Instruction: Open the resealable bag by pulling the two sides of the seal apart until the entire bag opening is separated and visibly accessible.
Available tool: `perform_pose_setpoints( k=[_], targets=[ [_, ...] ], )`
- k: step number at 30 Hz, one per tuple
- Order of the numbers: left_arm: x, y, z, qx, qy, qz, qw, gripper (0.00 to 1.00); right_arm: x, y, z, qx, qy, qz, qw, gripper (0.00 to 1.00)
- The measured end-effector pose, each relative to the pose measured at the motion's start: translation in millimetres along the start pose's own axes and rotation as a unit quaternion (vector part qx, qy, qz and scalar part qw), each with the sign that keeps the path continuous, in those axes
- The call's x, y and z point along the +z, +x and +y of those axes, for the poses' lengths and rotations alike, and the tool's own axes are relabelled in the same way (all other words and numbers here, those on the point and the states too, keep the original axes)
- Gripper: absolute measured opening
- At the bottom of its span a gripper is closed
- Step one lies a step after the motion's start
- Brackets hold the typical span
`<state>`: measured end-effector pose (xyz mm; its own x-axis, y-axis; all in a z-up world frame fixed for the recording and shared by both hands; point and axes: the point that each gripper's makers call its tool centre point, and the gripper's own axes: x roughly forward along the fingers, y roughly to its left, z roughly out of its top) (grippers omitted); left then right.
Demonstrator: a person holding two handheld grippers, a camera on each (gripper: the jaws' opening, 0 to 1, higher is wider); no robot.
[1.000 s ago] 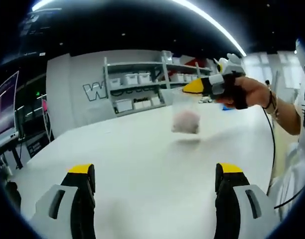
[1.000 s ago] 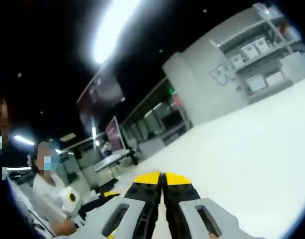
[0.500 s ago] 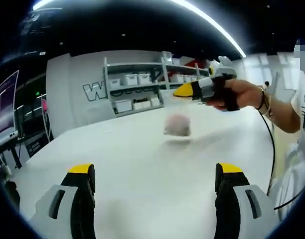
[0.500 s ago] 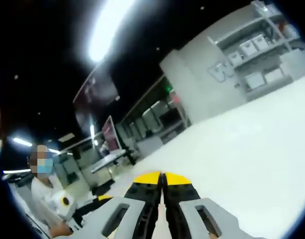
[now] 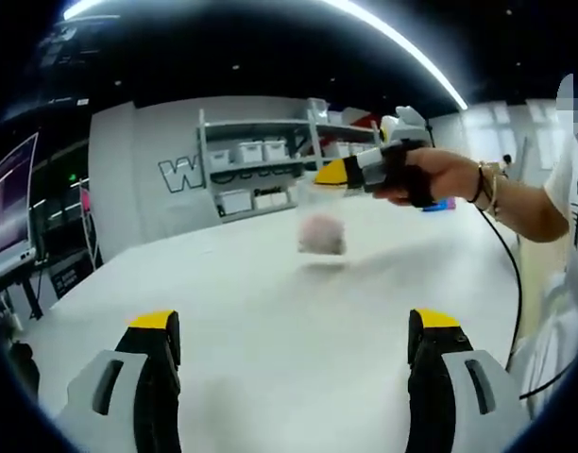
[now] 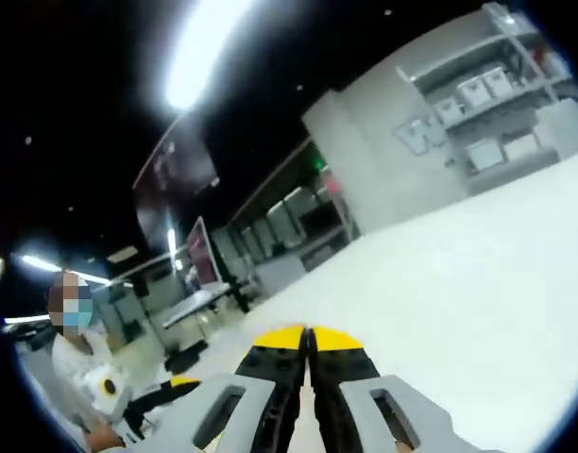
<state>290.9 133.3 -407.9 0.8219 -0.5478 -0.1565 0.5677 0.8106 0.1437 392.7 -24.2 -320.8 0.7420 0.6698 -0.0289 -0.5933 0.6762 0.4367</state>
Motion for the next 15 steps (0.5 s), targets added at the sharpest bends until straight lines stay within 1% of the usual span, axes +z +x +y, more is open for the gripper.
perform_pose_setpoints(
  k=[5,15],
  targets=[
    [0.2,0,1.3,0.002,-0.001,0.000,1.0000,0.99,4.7,7,-5,-0.005,-0.006,0.001,1.0000,0.00],
    [-0.5,1,1.5,0.001,0.000,0.002,1.0000,0.99,11.2,26,-24,-0.022,-0.019,0.011,0.9995,0.00]
  ],
)
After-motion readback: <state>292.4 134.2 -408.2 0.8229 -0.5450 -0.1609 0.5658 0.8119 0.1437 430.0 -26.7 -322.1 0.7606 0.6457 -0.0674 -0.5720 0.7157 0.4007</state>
